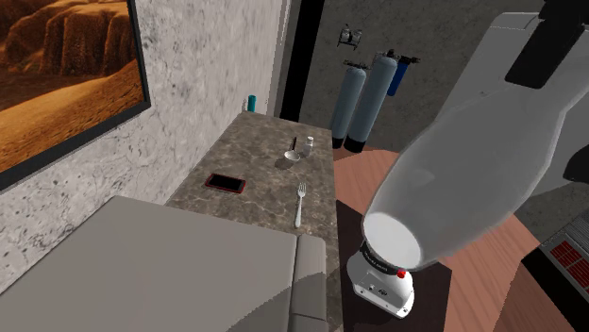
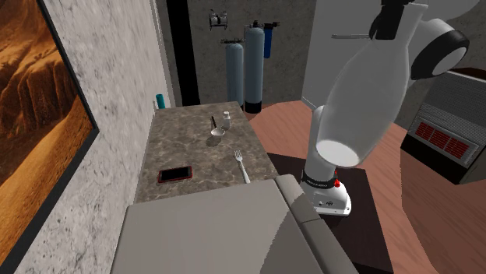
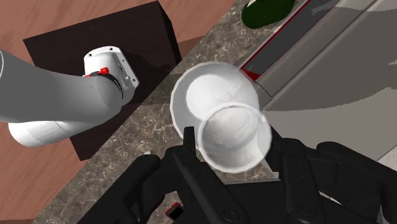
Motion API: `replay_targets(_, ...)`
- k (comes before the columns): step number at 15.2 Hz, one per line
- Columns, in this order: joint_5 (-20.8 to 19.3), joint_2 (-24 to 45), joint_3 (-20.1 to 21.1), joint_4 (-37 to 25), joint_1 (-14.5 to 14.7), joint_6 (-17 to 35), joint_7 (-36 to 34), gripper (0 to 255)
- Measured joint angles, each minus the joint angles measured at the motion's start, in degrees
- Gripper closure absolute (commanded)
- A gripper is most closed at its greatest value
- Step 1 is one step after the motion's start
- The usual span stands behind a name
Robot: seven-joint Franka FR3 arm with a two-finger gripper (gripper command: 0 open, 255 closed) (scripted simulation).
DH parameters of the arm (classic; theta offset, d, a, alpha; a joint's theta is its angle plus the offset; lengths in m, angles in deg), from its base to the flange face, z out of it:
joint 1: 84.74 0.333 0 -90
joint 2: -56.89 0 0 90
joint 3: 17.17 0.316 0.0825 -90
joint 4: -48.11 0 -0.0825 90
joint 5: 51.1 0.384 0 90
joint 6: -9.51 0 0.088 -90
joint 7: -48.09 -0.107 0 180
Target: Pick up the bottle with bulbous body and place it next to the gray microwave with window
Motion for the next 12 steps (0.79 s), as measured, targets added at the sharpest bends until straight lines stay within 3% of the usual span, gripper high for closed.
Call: replay_targets(12,0.74,-10.56,-2.56,18.76,2.95,7.79,5.46,255)
